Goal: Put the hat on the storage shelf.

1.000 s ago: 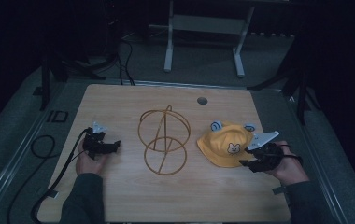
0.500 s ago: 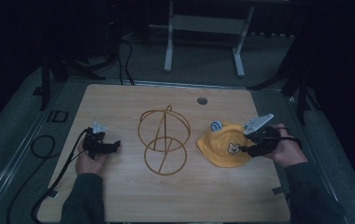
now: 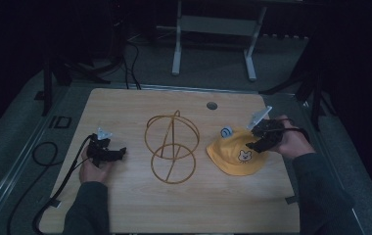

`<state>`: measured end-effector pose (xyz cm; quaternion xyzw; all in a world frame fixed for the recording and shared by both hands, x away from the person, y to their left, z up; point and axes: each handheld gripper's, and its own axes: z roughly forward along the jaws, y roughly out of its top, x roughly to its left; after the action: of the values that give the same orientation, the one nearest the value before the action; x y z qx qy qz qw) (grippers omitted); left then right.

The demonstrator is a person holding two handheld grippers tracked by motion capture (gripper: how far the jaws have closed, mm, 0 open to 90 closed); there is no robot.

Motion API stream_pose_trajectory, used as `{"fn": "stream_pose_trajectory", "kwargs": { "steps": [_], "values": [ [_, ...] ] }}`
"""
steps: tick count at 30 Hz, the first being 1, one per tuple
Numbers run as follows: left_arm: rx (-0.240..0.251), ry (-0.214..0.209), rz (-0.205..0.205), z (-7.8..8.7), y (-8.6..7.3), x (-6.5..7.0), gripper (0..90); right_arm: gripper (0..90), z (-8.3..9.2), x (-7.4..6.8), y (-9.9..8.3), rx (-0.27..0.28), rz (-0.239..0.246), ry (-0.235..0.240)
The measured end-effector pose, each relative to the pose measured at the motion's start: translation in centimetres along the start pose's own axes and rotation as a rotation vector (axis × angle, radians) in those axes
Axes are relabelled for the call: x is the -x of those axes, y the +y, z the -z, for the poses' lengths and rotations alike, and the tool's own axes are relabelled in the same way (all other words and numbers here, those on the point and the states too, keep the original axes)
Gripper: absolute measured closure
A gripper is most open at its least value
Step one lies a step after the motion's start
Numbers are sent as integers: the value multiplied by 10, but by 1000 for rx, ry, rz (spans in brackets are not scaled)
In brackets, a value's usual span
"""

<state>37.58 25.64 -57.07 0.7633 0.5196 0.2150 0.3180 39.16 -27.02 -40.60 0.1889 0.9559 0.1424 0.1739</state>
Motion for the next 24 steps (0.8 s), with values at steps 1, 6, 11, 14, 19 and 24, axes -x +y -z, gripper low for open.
{"fn": "stream_pose_trajectory", "kwargs": {
  "steps": [1,6,11,14,19,24],
  "values": [
    [0,-1,0,0,0,0,140,418,-1,2,1,-8,2,-1],
    [1,-1,-3,0,0,0,140,430,-7,10,9,-20,-9,7],
    [1,-2,-3,0,0,0,140,456,-16,17,18,-66,-11,18],
    [2,-2,-3,-1,0,0,140,484,-20,21,23,-88,-13,33],
    [0,-4,-6,-1,0,0,140,606,-29,23,30,-156,2,61],
    [1,-5,-7,-1,0,0,140,705,-30,24,34,-184,11,100]
  ]
}}
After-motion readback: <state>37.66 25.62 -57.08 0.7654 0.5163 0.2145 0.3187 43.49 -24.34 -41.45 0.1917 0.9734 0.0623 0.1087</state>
